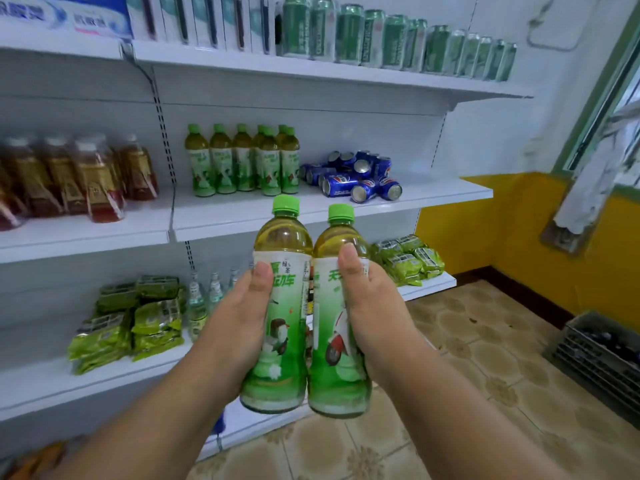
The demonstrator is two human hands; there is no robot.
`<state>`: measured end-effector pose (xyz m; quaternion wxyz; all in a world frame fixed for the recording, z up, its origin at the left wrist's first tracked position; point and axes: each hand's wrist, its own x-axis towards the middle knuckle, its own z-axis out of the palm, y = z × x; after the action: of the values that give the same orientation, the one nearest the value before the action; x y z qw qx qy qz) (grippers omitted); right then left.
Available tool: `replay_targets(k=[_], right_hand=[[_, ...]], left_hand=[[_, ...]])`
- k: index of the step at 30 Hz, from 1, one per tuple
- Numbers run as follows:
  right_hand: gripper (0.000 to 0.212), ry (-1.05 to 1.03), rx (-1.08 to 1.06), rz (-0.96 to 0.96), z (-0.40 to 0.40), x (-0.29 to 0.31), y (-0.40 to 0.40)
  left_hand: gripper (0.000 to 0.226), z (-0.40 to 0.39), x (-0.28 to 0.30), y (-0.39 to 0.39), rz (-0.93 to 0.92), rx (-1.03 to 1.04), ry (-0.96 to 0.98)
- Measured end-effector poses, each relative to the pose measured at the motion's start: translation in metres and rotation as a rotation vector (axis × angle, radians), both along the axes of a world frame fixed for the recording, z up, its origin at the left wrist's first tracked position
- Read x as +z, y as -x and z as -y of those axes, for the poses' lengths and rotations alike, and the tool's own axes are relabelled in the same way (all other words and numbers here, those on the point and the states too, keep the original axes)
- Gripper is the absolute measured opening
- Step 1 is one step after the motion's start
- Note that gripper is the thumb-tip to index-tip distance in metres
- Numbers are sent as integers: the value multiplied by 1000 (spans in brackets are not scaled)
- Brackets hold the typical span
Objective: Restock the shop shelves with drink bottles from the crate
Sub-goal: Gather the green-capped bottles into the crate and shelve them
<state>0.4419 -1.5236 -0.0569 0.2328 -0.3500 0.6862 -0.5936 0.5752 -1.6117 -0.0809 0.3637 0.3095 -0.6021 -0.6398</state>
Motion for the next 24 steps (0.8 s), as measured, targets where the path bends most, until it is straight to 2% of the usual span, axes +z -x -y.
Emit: replay_targets(k=[9, 13, 17, 22, 24], right_hand=[[73, -26, 214, 35, 39, 4, 149], [71, -4, 328, 24, 63, 8, 201], [77, 8, 412, 43, 100, 7, 220], [69, 18, 513, 67, 166, 5, 214], [69, 29, 545, 97, 197, 1, 209]], left_hand=[[80, 14, -3, 131, -10, 218, 42], [79, 26, -3, 178, -56, 281, 28], [75, 49, -3, 190, -47, 355, 57], [60, 96, 4, 186, 30, 479, 152], [62, 121, 4, 182, 84, 528, 165]])
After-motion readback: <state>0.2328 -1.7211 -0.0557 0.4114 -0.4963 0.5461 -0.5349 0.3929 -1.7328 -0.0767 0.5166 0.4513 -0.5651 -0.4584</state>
